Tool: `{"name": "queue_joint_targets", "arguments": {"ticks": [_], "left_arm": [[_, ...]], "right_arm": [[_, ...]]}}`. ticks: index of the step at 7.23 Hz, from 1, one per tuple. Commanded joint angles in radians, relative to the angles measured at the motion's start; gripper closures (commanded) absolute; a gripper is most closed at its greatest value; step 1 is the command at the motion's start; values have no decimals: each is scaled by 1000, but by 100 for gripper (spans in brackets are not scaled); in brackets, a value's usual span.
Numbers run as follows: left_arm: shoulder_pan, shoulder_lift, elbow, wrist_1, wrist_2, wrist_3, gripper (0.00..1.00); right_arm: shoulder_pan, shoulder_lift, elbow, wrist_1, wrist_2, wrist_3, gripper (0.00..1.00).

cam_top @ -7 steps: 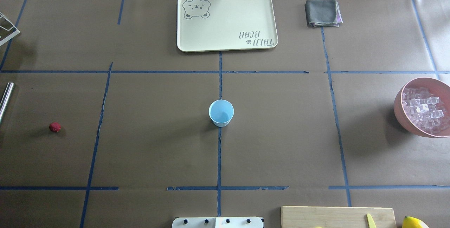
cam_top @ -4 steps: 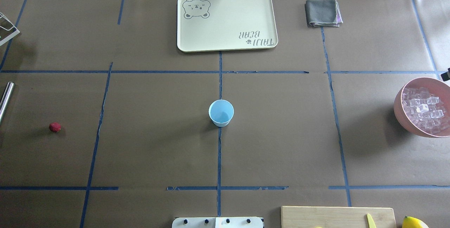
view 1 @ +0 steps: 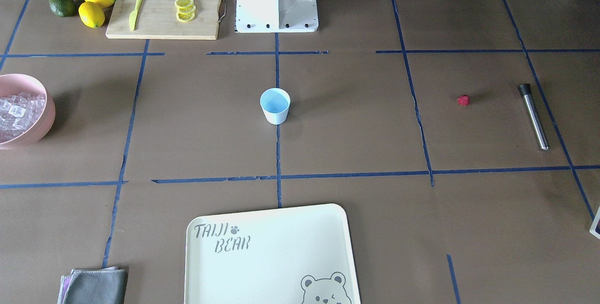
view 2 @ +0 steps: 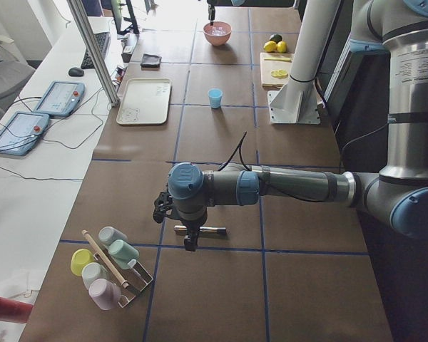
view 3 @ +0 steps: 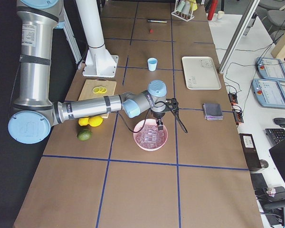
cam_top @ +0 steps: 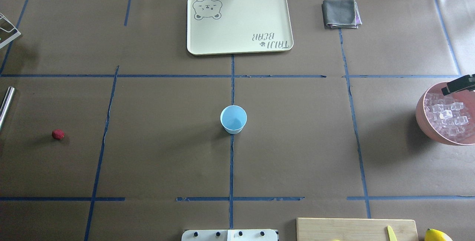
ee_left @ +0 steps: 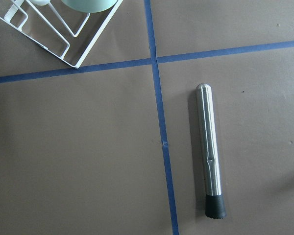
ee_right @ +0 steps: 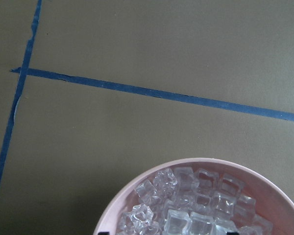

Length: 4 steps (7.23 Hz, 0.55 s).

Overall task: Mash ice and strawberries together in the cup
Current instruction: 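Lower the right gripper into the bowl and grasp an ice cube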

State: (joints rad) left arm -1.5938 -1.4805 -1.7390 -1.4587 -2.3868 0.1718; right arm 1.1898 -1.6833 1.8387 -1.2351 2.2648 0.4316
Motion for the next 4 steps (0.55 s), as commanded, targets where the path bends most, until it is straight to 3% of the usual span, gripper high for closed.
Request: {"name": "queue_joint_targets", "arguments": {"ticks": [1,4], "left_arm": [[0,0,-1,0,0,0,0],[0,0,-1,0,-2,0,0]], "right_arm": [[-51,-19,-1,3,-34,7,17],[-96,-44,-10,3,-56,1,25]]}}
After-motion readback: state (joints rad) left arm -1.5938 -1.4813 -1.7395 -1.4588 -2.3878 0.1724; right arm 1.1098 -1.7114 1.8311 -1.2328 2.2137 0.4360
